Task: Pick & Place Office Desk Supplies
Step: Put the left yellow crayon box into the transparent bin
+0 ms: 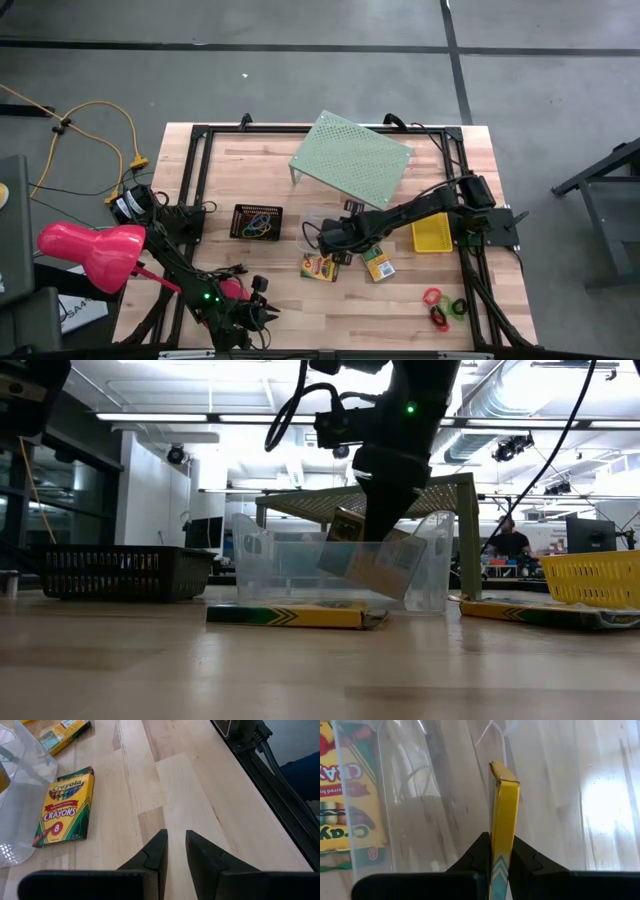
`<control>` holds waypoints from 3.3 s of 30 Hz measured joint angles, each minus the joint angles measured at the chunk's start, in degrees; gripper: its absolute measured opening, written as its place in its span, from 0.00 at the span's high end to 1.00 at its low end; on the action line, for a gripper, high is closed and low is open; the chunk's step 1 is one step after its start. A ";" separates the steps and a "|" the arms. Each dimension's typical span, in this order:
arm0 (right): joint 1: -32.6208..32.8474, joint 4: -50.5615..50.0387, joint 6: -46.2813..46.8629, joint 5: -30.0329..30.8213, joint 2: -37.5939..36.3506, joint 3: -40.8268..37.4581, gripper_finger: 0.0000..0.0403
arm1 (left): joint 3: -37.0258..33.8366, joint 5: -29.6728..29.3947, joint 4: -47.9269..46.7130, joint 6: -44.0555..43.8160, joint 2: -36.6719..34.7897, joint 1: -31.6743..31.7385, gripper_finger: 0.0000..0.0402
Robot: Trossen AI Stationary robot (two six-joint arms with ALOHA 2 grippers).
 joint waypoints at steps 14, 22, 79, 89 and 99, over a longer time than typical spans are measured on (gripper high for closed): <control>-0.04 2.58 0.54 -1.95 0.00 0.00 0.80 | -0.01 0.02 0.00 0.00 0.00 -0.01 0.84; -0.02 3.53 1.53 -1.98 0.00 0.00 0.67 | 0.00 0.02 -0.01 0.00 0.00 0.00 0.84; 13.77 31.79 14.29 -6.37 -1.89 -0.06 0.67 | -0.07 1.27 -0.81 -0.17 0.76 3.75 0.84; 16.33 31.95 19.37 -5.87 -1.88 0.00 0.67 | -0.07 3.55 0.22 -1.62 0.76 13.84 0.84; 20.76 32.14 21.30 -5.72 -1.88 0.00 0.67 | -0.07 5.61 0.78 -3.45 1.38 20.12 0.84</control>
